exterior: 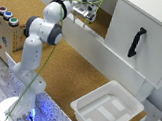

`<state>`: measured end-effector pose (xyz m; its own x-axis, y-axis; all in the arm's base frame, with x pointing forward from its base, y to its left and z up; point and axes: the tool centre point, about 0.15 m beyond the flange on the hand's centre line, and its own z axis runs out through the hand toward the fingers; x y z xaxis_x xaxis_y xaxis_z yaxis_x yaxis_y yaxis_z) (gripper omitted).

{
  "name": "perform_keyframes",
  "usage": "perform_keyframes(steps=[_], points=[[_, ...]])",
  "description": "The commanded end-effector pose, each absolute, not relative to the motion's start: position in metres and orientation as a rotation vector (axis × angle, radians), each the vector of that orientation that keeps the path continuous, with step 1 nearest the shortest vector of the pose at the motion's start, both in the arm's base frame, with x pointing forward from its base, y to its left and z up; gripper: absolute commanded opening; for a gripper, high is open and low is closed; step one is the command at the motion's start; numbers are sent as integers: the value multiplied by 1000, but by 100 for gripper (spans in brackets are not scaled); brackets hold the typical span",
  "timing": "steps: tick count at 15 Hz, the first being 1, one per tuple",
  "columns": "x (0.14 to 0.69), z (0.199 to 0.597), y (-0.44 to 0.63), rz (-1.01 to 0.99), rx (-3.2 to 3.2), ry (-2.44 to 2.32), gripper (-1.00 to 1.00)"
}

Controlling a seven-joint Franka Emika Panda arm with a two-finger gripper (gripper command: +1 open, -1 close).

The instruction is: Place the yellow object inside the left cabinet

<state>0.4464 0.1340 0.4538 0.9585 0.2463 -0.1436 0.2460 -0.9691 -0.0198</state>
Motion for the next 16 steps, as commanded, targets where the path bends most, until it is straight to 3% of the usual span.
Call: perform_keyframes(steps=[1, 7, 10, 16], points=[[331, 372, 90, -18, -3027, -357, 100], [293, 355, 78, 19, -3027, -204, 100], [302, 357, 96, 111, -3018, -151, 100], [302, 357, 96, 111, -3018, -151, 100]])
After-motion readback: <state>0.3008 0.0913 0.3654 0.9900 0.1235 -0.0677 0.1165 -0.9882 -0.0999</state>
